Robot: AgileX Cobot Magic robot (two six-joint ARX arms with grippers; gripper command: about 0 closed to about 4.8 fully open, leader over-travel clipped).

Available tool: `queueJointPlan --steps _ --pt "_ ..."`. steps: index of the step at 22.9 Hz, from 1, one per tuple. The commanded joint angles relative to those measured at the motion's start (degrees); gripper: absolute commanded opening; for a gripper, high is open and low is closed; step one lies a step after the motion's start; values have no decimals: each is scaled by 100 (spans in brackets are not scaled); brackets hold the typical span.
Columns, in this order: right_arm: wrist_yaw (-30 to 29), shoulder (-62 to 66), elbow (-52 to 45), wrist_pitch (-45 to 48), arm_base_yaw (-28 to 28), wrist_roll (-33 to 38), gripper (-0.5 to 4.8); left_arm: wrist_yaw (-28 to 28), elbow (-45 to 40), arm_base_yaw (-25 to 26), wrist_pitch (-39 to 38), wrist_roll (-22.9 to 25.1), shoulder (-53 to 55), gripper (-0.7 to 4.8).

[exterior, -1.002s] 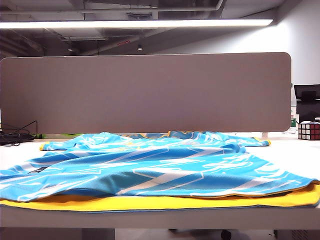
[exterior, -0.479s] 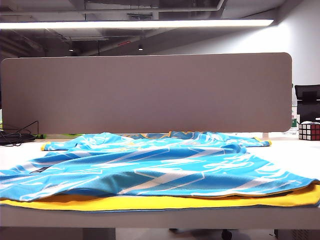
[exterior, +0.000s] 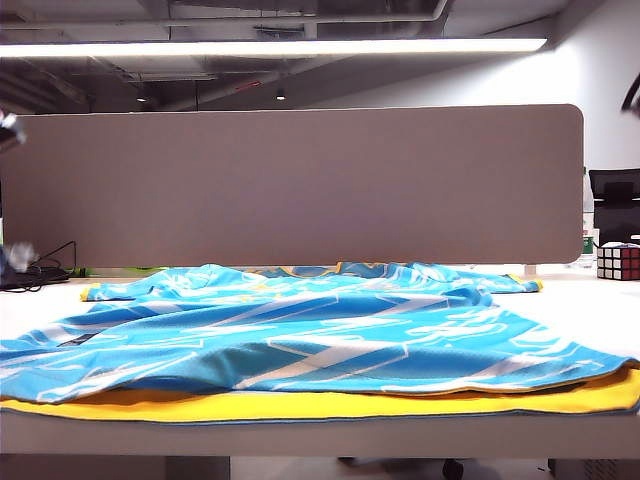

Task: Fold the bottom side of the soccer jersey horizontally towards the center, about one-third of the way, then fold the sleeve back towards the center, creating a straight line along the edge of the the soccer jersey, and finally fold the bottom of the soccer jersey up towards the top, creating a neat rectangle.

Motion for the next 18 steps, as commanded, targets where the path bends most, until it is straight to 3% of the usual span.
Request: queueJointPlan --steps 1,3,5,10,13,14,16,18 --pt "-144 319 17 -57 -52 -107 139 514 55 271 -98 219 358 115" --pt "-160 483 17 -66 -70 -153 179 597 55 487 -216 280 533 177" --pt "-227 704 17 -59 -179 -168 222 634 55 708 -442 367 643 185" --pt "-748 1097 17 76 -293 -90 227 636 52 820 -702 367 658 185" --pt "-887 1390 17 146 -282 -77 284 632 52 815 -811 387 662 189" --pt "-1034 1475 17 205 -282 -61 284 632 52 815 -811 428 662 198" --pt "-1169 1659 17 330 -282 -28 284 564 52 817 -804 509 699 271" --pt "-1172 1751 17 372 -280 -13 284 520 52 817 -811 509 776 287"
